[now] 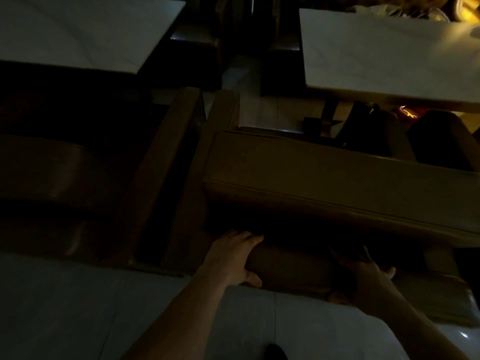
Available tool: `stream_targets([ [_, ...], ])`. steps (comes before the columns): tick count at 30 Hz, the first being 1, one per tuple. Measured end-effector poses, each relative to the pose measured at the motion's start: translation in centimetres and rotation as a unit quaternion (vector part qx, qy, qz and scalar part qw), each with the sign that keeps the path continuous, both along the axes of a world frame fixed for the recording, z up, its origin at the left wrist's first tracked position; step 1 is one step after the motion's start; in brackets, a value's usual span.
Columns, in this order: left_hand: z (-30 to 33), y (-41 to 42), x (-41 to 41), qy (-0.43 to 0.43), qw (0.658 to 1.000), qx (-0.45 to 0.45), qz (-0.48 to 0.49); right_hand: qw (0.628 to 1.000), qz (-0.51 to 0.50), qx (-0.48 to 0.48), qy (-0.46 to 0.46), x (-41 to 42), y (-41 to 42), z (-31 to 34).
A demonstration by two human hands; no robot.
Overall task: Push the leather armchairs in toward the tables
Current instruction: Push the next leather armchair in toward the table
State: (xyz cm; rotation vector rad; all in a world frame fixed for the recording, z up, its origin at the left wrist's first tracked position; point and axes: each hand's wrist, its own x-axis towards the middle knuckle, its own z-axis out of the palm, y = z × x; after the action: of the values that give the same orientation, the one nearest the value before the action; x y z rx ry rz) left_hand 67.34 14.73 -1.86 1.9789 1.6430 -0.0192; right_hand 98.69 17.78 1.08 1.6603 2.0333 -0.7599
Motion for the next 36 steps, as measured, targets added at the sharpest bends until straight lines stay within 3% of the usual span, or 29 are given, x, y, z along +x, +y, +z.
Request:
stream_targets([
  [36, 0.0, -1.2, 0.5, 0.013, 0.999, 0.015, 0.028, 0.999, 0.004, -0.008, -0.031, -0.1, -0.4, 0.0],
])
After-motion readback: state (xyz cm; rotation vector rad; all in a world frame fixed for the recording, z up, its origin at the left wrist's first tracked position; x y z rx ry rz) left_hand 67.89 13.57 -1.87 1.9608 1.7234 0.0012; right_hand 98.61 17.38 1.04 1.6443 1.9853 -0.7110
